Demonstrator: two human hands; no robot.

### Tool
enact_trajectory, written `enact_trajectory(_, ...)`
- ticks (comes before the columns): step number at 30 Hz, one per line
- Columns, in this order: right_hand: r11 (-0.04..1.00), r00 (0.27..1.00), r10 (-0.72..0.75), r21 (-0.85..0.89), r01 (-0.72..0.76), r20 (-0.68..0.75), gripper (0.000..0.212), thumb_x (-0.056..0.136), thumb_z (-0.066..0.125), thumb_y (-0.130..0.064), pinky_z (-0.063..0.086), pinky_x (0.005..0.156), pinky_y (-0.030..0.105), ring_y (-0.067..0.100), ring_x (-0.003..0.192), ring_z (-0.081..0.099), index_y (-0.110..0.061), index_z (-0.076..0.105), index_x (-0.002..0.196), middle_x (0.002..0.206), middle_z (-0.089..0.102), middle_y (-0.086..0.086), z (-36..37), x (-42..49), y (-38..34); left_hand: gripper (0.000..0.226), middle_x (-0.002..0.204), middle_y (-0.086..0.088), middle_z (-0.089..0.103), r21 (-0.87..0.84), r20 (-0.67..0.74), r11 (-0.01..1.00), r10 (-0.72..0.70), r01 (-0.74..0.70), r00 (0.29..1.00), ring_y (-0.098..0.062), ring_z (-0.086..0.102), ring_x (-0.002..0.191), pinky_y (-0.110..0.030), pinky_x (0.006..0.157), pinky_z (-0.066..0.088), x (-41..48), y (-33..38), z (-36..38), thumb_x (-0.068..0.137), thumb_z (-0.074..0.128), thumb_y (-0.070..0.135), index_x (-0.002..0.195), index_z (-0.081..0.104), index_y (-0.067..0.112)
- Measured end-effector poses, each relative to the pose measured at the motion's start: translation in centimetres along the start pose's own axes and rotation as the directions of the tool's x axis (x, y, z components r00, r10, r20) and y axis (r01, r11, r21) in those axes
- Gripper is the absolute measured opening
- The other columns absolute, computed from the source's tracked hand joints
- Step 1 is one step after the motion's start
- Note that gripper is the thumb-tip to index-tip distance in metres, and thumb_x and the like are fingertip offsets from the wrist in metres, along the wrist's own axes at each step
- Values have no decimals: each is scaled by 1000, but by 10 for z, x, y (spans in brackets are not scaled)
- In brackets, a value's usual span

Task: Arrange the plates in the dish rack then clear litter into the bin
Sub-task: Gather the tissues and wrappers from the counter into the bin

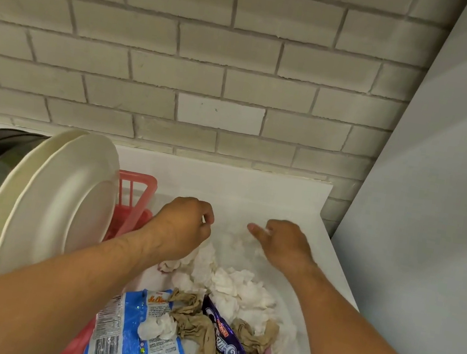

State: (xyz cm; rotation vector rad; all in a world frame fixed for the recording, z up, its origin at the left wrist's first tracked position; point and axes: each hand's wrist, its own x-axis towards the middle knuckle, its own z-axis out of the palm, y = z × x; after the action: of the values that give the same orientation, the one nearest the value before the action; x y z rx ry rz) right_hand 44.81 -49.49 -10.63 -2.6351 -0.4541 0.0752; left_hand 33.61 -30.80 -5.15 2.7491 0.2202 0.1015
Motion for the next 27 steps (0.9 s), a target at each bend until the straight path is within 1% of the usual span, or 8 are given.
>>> enact_trajectory(3, 989, 981, 40, 148, -12, -189, 55, 89, 56, -57, 35, 55, 30, 17, 57, 47, -14, 43, 57, 59, 49, -2, -26, -8, -6, 21, 96, 4, 61, -25, -47, 999, 33, -34, 998, -13, 59, 79, -21, 66, 45, -2, 6, -8, 94, 48, 21, 109, 63, 20)
enact_trajectory(6, 933, 961, 102, 359, -3, -257, 33, 85, 64, -29, 37, 54, 27, 18, 59, 50, -10, 51, 61, 58, 50, -2, -42, -17, -10, 21, 95, 5, 60, -44, -88, 996, 78, -82, 993, -12, 59, 82, -21, 69, 45, -8, 11, -16, 94, 49, 21, 108, 64, 19)
enact_trajectory(9, 847, 950, 172, 532, -8, -260, 12, 77, 65, -12, 52, 59, 32, 18, 60, 57, -10, 57, 68, 58, 56, -3, -47, -34, -16, 21, 94, 5, 58, -73, -116, 990, 115, -124, 987, -14, 58, 83, -21, 66, 47, -19, 13, -25, 94, 50, 21, 108, 65, 18)
enact_trajectory(13, 661, 971, 188, 750, -14, -147, 25, 83, 62, 2, 60, 70, 51, 30, 73, 68, -21, 61, 92, 94, 60, 16, -48, -65, -35, 18, 94, 4, 59, -146, -138, 977, 134, -154, 981, -15, 59, 82, -28, 67, 54, -41, 10, -39, 94, 51, 20, 105, 65, 19)
enact_trajectory(17, 805, 966, 136, 593, 23, -222, 15, 94, 62, -26, 57, 70, 20, 15, 77, 66, -30, 69, 106, 110, 62, 8, -50, -105, -67, 19, 92, 6, 58, -163, -181, 964, 181, -211, 967, -12, 57, 82, -23, 70, 46, -67, -1, -56, 92, 53, 21, 105, 66, 20)
enact_trajectory(21, 842, 975, 122, 540, -4, -184, 36, 69, 82, -50, 53, 85, 33, 9, 104, 57, -28, 67, 94, 106, 55, -7, -45, -147, -104, 18, 96, 5, 59, -169, -221, 949, 226, -266, 949, -11, 55, 86, -22, 74, 43, -101, -15, -75, 90, 55, 22, 104, 66, 20)
enact_trajectory(24, 909, 978, 132, 413, -55, -162, 38, 64, 89, -31, 44, 63, 22, 8, 77, 55, -25, 59, 87, 102, 55, -5, -35, -177, -131, 17, 95, 5, 58, -171, -218, 938, 262, -301, 940, -11, 54, 86, -20, 74, 38, -130, -34, -87, 89, 59, 25, 104, 66, 21)
enact_trajectory(27, 947, 962, 143, 315, -64, -234, 26, 76, 71, -3, 31, 40, 16, 10, 50, 43, -22, 52, 78, 81, 51, -2, -23, -206, -157, 17, 90, 6, 55, -154, -217, 930, 298, -334, 930, -13, 53, 86, -19, 75, 36, -165, -60, -96, 87, 63, 26, 103, 66, 21)
